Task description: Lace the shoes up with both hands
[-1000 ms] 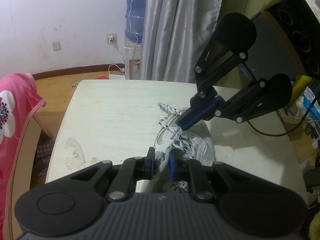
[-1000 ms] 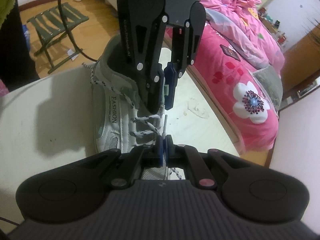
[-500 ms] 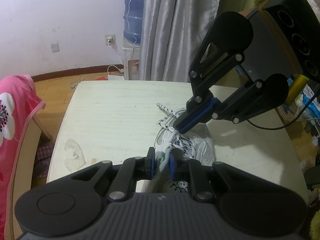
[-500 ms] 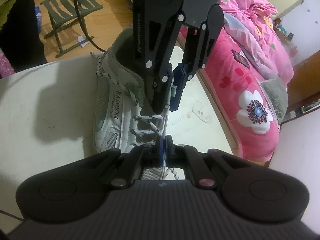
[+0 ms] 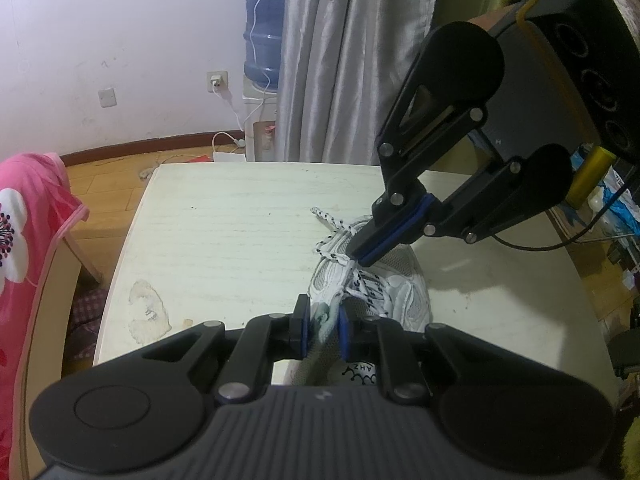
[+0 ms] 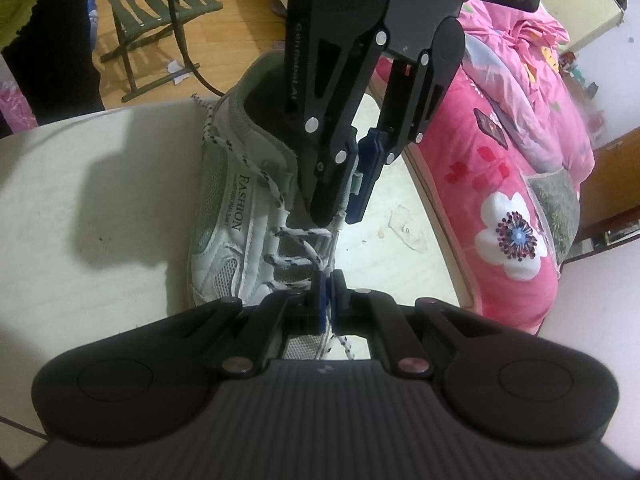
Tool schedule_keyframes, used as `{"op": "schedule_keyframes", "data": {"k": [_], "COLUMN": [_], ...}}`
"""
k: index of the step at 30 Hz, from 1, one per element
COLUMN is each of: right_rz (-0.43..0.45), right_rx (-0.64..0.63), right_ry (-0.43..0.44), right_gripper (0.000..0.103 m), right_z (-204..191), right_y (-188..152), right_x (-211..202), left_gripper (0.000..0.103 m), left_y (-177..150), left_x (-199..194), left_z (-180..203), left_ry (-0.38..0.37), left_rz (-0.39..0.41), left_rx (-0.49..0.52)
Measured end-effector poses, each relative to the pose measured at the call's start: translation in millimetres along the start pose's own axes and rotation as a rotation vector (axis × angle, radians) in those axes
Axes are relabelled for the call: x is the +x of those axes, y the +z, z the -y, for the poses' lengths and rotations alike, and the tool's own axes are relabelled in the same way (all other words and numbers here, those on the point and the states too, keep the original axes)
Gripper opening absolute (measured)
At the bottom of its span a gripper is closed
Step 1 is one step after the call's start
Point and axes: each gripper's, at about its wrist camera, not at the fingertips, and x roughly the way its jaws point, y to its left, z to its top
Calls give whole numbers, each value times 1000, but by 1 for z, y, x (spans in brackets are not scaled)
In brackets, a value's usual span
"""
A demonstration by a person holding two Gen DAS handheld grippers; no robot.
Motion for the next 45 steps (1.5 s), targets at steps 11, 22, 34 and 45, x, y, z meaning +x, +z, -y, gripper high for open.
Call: {"op": "schedule_keyframes", "data": {"k": [11, 22, 34, 45], "right_rz": [8, 56, 51, 89], "right_rx": [29, 165, 276, 554], "right_ry": [8, 51, 83, 226], "right_gripper": [1, 1, 3, 14], "right_z": [3, 16, 26, 60], "right_y": [0, 3, 0, -21], "right_x": [3, 0, -2, 12], "left_gripper": [15, 15, 15, 15], "left_y": [0, -1, -2, -3], "left_x": [1, 2, 1, 0], "left_z": [0, -1, 0, 1], "left_ry": [-2, -3, -4, -7], "left_rz": [6, 15, 21, 25], "left_rx": [-1, 6, 22, 44]}}
